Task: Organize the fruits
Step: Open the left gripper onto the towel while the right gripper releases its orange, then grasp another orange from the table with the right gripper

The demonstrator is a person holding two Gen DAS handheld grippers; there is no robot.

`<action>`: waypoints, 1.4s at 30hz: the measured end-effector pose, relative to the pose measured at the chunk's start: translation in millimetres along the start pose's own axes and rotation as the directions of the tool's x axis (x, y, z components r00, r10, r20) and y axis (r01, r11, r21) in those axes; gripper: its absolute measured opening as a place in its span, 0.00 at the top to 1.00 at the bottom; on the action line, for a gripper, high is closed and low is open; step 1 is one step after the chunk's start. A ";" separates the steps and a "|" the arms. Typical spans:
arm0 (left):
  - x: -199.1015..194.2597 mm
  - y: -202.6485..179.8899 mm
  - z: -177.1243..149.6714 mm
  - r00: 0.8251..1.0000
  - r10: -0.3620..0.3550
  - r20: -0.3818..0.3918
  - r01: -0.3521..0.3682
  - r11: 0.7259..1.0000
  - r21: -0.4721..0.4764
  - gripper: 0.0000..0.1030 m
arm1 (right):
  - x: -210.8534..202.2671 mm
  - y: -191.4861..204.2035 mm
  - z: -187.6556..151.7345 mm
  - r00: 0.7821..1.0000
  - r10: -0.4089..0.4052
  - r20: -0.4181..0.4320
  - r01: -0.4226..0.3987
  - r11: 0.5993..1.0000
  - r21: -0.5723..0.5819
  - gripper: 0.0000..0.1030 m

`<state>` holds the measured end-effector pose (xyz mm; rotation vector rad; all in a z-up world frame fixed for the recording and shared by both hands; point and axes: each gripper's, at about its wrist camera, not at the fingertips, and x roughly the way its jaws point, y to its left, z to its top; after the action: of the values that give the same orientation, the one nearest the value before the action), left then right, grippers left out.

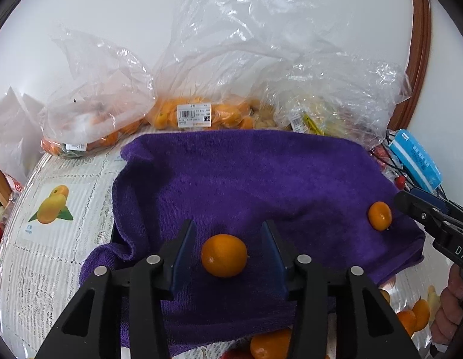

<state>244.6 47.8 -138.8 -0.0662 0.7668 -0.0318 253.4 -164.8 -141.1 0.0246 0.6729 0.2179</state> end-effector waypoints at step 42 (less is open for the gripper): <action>-99.9 21.2 -61.8 0.999 -0.014 -0.042 0.013 1.000 -0.023 0.56 | -72.9 -20.6 -103.2 0.988 -0.041 -0.148 0.057 0.992 0.109 0.71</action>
<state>129.9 71.3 -115.5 -0.0927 0.8086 -0.0376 137.9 -205.0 -179.0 0.1012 0.8298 0.1347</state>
